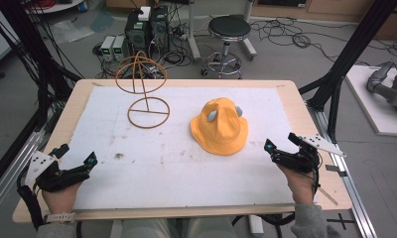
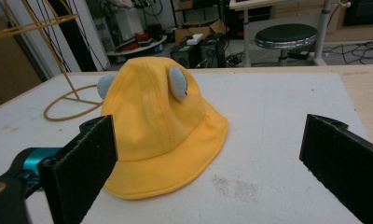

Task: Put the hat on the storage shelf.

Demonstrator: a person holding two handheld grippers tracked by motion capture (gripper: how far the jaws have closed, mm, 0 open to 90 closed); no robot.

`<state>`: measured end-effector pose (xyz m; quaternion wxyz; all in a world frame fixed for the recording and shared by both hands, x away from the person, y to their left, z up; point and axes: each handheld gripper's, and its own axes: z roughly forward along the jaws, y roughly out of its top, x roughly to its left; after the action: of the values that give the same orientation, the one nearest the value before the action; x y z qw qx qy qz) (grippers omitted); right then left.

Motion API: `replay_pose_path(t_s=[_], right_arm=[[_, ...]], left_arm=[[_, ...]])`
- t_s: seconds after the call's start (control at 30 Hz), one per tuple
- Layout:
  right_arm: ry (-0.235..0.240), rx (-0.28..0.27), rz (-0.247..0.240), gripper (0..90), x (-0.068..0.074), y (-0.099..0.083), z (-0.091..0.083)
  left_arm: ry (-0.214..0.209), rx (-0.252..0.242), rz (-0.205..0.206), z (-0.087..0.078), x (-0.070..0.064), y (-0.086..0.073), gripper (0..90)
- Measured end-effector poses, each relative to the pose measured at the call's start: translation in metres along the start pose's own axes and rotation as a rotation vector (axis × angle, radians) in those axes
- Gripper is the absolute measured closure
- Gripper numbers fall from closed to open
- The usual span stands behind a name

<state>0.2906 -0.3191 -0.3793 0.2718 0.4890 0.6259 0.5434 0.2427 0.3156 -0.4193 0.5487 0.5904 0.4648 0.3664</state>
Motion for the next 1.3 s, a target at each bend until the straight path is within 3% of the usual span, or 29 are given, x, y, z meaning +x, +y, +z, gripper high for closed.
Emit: replay_pose_path(t_s=[0.23,0.67,0.77,1.03,1.3], right_arm=[[0.017,0.042,-0.031,3.7,0.006,0.002,0.012],[0.05,0.077,-0.103,3.7,0.027,0.014,0.047],[0.055,0.078,-0.097,3.8,0.033,0.017,0.056],[0.076,0.107,-0.139,5.3,0.048,0.025,0.085],[0.06,0.137,-0.152,6.0,0.053,0.023,0.106]], left_arm=[[0.0,0.008,0.033,-0.006,0.002,-0.001,2.3],[0.01,0.006,0.029,-0.01,0.004,-0.001,2.3],[0.002,0.007,0.034,-0.009,0.004,-0.001,2.3],[-0.012,0.008,0.03,-0.006,0.003,-0.002,2.3],[-0.015,0.001,0.032,-0.006,0.004,0.0,2.3]])
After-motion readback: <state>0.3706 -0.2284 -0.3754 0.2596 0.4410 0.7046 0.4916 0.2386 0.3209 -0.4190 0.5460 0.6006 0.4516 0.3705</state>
